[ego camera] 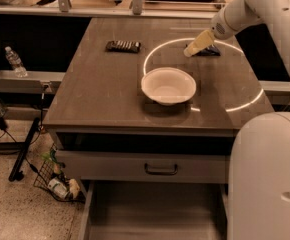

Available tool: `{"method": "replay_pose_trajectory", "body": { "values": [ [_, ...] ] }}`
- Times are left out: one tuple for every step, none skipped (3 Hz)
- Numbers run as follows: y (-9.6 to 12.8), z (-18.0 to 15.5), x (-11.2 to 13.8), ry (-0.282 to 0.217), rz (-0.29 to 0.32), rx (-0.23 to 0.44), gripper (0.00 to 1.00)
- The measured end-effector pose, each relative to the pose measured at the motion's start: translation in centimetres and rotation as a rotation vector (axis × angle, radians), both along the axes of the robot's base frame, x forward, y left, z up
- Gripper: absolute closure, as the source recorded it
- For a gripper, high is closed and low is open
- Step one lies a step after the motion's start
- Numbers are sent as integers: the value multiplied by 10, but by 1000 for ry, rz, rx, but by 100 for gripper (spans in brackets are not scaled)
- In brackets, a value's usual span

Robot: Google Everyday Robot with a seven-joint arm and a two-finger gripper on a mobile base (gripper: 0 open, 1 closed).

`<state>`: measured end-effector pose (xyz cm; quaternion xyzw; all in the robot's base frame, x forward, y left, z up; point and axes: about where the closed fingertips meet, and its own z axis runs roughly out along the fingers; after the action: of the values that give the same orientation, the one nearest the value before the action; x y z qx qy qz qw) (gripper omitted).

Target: Place rxbar blueberry into middle drawer

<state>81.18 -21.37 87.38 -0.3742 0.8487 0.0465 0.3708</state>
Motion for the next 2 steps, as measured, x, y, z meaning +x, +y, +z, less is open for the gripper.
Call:
{"method": "replay_pose_trajectory", "body": {
  "values": [
    [-11,-17,11,29,-64,37,0],
    [-9,-32,15,72,-81,63,21]
  ]
}}
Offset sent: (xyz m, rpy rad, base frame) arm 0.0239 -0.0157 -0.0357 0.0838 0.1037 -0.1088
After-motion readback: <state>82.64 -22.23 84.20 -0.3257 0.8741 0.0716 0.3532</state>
